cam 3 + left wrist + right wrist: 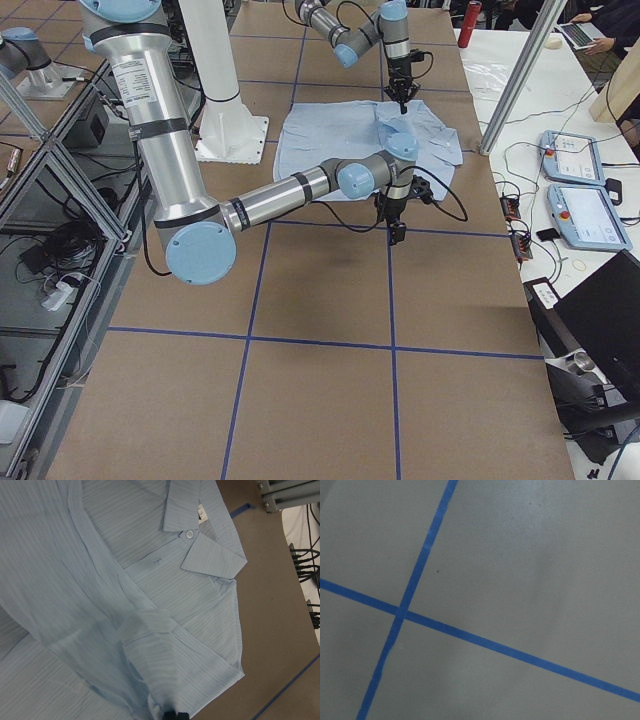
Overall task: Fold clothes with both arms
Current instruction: 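Fold the held sleeve across the chest toward the collar with the left gripper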
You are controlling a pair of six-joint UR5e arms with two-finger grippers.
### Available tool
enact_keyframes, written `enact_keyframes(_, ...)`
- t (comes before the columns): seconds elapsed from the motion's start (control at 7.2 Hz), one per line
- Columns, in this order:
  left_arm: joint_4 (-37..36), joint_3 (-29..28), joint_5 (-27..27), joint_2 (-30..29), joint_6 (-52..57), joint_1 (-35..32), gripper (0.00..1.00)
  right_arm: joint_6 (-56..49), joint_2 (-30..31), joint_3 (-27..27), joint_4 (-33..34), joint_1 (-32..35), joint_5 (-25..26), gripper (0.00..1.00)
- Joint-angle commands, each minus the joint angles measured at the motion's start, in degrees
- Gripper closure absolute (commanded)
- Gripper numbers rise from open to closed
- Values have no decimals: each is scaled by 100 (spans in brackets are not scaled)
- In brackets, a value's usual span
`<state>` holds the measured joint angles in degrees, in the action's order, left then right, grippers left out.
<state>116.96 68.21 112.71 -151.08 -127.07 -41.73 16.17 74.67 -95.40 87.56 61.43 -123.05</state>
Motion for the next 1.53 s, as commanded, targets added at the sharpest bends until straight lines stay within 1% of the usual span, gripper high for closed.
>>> enact_keyframes(0.0, 213, -404, -545, -166, -20, 470, 100, 0, -5, 65, -46, 1, 0, 0)
enact_keyframes(0.14, 317, -440, -705, -246, 67, 734, 54, 18, -23, 126, -133, 1, 0, 0)
enact_keyframes(0.28, 1354, -771, -924, -455, 225, 937, 1, 35, -31, 153, -239, 1, 0, 0)
enact_keyframes(0.42, 1512, -774, -935, -353, 522, 939, 0, 44, -58, 153, -240, 1, 0, 0)
enact_keyframes(0.83, 1487, -670, -900, 7, 1104, 807, 0, 88, -110, 92, -240, 1, -44, 0)
enact_keyframes(0.97, 1444, -121, -735, 487, 1349, 807, 0, 297, -102, 39, -248, 1, -201, 0)
enact_keyframes(1.11, 991, 738, -455, 1092, 1734, 755, 1, 595, -41, -222, -249, -8, -211, 0)
enact_keyframes(1.25, 412, 1677, -426, 1672, 2191, 754, 1, 1111, 55, -477, -266, -95, -202, 0)
enact_keyframes(1.39, -351, 2435, -260, 2087, 2587, 754, 1, 1673, 491, -880, -632, -479, -159, 0)
